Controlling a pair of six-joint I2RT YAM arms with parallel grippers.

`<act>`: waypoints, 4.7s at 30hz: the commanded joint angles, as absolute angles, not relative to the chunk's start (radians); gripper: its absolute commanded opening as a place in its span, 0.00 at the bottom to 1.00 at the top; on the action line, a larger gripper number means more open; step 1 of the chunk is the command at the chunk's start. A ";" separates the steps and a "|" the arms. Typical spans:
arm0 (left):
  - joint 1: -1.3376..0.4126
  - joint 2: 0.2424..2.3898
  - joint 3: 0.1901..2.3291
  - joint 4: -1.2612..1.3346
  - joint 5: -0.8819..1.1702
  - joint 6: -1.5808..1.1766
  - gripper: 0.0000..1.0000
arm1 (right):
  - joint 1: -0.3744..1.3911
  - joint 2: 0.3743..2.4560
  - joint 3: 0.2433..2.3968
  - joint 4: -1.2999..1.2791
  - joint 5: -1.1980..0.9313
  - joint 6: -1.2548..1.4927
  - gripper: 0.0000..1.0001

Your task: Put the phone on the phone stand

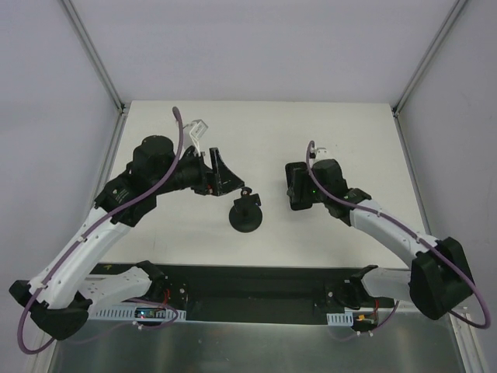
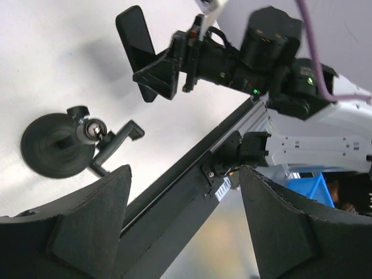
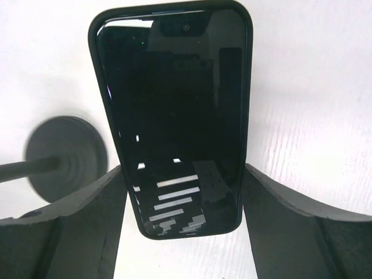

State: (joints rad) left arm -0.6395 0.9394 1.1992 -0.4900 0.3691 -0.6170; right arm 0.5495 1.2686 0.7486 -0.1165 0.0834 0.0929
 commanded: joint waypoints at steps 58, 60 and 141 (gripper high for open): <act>-0.776 1.289 1.508 -0.325 0.270 -0.364 0.00 | 0.672 0.798 0.968 -0.561 0.069 0.078 0.96; -0.772 1.235 1.494 -0.324 0.239 -0.353 0.00 | 0.667 0.814 0.976 -0.624 0.147 0.182 0.96; -0.661 0.730 1.118 -0.454 0.258 -0.035 0.00 | 1.043 1.457 1.348 -0.606 0.267 0.077 0.17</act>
State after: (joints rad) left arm -0.6609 0.7441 1.1130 -0.5236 0.1844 -0.0597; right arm 1.0382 1.4712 1.3186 -0.6250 0.2401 0.0875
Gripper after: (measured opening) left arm 0.109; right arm 0.233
